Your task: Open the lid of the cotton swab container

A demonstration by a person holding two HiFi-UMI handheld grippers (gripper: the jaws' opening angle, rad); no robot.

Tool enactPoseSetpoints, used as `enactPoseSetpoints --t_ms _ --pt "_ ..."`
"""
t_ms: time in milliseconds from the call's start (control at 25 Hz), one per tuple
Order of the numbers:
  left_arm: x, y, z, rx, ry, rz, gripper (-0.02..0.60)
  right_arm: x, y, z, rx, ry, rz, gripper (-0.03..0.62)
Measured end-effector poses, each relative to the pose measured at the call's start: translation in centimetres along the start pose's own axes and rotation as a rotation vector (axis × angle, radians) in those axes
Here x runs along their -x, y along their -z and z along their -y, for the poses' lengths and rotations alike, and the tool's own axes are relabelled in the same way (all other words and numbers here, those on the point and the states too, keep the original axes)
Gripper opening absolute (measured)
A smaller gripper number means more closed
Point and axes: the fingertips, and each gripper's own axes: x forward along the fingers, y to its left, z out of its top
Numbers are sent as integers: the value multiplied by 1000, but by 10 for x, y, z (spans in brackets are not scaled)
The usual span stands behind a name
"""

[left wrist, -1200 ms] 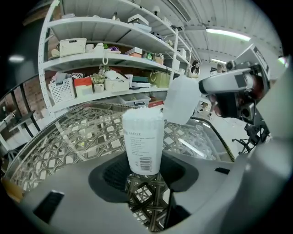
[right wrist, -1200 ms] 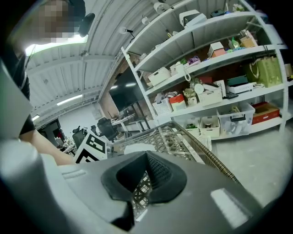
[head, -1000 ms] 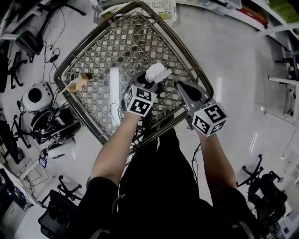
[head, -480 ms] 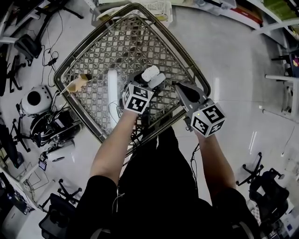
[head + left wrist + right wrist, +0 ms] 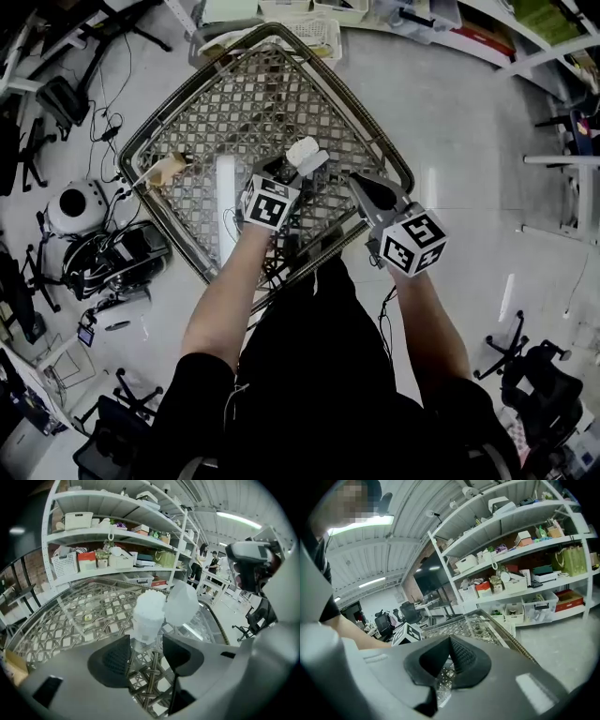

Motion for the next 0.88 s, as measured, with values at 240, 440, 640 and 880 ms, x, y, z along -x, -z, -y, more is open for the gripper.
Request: enactPoseSetpoints --t_ms 240,440,640,880 --pt "29 4 6 29 -1 -21 210 10 -14 -15 7 -5 11 11" --pt "58 -5 5 51 -23 14 210 16 -30 -27 21 -6 17 11" --pt "89 -17 17 57 -23 33 209 27 -41 -36 34 -5 14 11" --pt "117 -24 27 124 -9 55 192 40 -51 -51 73 -6 -13 11"
